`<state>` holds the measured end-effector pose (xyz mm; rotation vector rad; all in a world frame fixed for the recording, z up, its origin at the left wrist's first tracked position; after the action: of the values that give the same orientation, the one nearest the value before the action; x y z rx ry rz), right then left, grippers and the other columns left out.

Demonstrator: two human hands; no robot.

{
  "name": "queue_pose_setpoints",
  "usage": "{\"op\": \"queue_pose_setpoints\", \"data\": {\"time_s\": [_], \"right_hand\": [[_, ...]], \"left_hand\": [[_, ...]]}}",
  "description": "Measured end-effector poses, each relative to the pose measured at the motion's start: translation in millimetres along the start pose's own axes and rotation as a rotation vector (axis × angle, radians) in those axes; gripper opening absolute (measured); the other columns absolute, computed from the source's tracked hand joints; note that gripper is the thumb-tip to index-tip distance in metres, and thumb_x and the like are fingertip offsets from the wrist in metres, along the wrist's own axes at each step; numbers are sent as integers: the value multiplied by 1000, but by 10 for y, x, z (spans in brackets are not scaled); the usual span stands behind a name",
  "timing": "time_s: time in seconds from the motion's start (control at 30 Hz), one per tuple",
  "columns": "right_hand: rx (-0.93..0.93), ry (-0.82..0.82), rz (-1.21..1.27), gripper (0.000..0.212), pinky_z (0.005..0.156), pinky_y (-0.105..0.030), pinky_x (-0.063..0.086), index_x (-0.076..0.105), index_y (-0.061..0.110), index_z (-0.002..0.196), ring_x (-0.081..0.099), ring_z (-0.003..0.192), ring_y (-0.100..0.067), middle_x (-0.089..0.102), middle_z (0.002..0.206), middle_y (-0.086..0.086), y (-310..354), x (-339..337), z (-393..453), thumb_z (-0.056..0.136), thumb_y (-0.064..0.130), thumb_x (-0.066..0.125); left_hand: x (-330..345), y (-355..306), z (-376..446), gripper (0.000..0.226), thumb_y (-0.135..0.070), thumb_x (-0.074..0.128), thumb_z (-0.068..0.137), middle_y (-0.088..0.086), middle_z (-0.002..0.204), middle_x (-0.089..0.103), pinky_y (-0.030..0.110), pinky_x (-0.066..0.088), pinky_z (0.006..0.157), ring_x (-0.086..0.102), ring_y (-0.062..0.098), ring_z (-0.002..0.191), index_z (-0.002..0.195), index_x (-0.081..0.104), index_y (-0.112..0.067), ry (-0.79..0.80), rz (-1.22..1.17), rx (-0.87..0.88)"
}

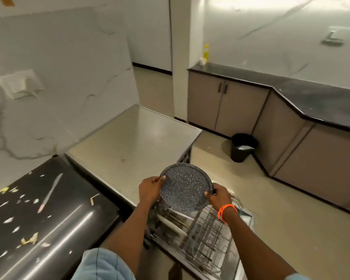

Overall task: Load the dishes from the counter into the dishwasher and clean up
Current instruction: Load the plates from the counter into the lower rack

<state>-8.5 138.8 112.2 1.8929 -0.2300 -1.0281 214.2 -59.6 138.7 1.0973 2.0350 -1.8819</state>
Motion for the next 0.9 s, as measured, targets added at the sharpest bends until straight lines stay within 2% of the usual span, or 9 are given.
{"op": "queue_pose_setpoints", "data": {"time_s": [0.13,0.23,0.3,0.4,0.53,0.6,0.67,0.8,0.9], "right_hand": [[117,-52,-20,14,53,-16,38,66,13,73,54,62,-14,64,69,-6,-353,-193,222,85,5,69],[221,-124,-49,5,56,-26,34,71,7,78,55,71,-19,68,74,-12,-717,-380,384,83,8,72],[267,-134,-115,2,60,-29,33,75,8,82,58,75,-18,70,77,-11,-912,-509,466,84,9,73],[327,-125,-197,6,61,-28,31,75,10,82,59,78,-22,65,74,-8,-1134,-573,656,86,13,72],[388,-19,-292,31,54,-24,31,60,29,61,57,74,-23,56,60,4,-1464,-283,755,86,13,71],[434,22,-274,21,61,-23,35,72,25,69,64,79,-23,68,70,-3,-1601,-150,811,86,14,72],[448,18,-245,10,70,-20,39,81,15,90,68,87,-24,76,87,-7,-1763,-63,1005,87,14,72],[420,42,-253,16,80,-25,49,80,12,100,70,94,-28,77,94,-11,-1978,166,1534,89,13,69],[398,25,-183,22,97,-31,50,78,13,108,68,107,-28,76,107,-10,-2200,424,1984,88,11,68]], "left_hand": [[662,-198,375,27,-56,64,93,-7,75,72,33,51,75,68,18,78,86,76,-33,139,11,28],[1245,-334,607,19,-38,67,96,-9,90,69,27,44,77,62,14,85,111,75,-31,249,25,82],[1596,-339,688,22,-33,66,97,-5,97,74,27,46,75,66,15,88,115,76,-26,319,69,101],[2013,-206,882,24,-28,66,96,1,107,76,30,51,83,69,21,99,116,76,-20,409,138,74],[2293,77,966,24,-18,65,97,1,109,76,27,51,83,66,17,95,117,76,-21,450,194,23],[2438,260,1041,22,-17,65,96,3,108,76,29,51,85,67,19,97,115,76,-18,473,206,-13],[2668,422,1173,22,-16,64,97,4,111,75,31,51,88,68,22,102,115,75,-14,484,189,-63],[3041,700,1505,22,-12,62,98,-1,113,72,26,46,81,64,17,98,116,75,-16,424,137,-155],[3290,908,1906,21,-9,62,98,4,112,72,25,44,80,63,22,101,114,75,-14,345,123,-182]]}}
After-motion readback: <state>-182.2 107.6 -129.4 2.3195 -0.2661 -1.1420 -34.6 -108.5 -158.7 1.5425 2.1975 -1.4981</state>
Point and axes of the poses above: each hand's wrist, its own z-axis towards the middle knuckle, its own x-axis out of the palm, y = z × x, the point moved 7 cm from there along z, towards the middle knuckle
